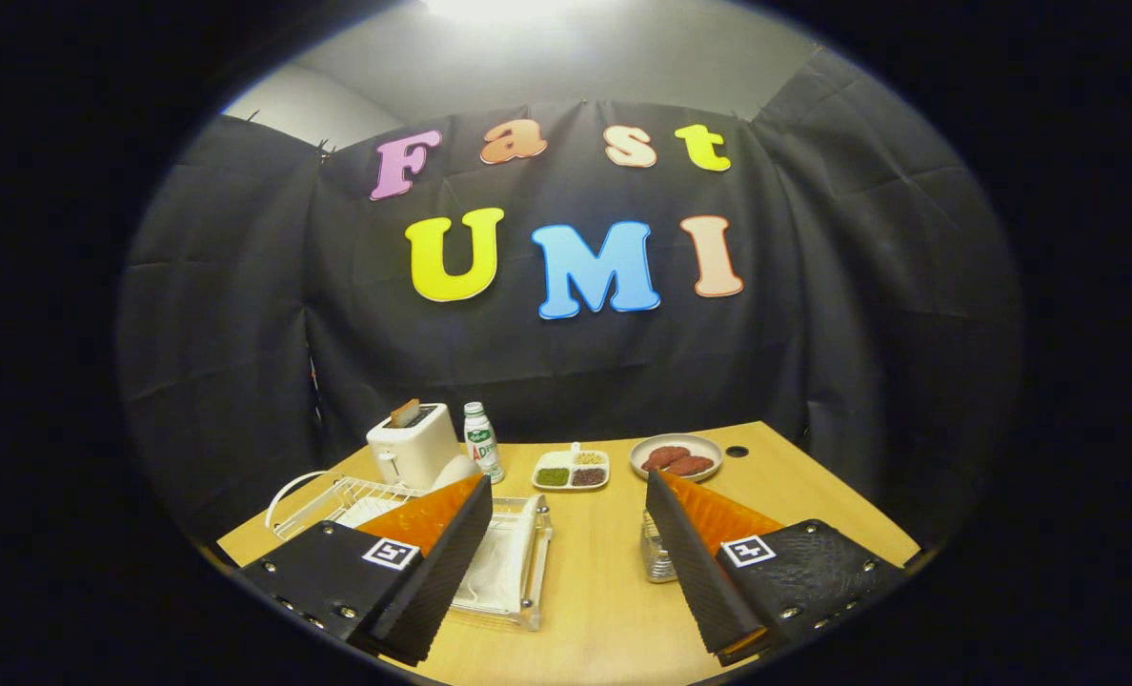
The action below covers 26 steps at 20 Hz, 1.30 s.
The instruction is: Take the plate from the dish rack, then take the spoon from the basket and place it into the plate.
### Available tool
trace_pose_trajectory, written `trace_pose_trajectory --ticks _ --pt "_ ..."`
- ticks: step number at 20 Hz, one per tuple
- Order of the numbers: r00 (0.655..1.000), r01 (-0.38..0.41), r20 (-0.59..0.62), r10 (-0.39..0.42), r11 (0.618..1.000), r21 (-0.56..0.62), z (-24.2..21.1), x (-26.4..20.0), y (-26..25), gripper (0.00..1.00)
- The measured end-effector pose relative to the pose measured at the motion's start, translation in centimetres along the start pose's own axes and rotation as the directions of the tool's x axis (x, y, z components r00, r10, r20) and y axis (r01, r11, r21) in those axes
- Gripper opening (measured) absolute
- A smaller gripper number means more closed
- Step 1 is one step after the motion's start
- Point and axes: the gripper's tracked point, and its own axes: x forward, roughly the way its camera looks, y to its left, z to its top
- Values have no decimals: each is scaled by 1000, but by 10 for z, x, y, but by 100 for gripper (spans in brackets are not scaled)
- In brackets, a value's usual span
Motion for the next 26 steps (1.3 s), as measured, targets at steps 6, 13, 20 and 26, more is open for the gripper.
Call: trace_pose_trajectory --ticks 6,13,20,26 --pt "991 -43 -120 54 994 97 -24 59 53 97" --pt "960 -53 -264 94 986 159 -59 118 87 89" --pt "900 -9 -426 92 981 193 -97 142 99 45" --pt "865 104 -496 -73 994 36 -98 139 92 31"
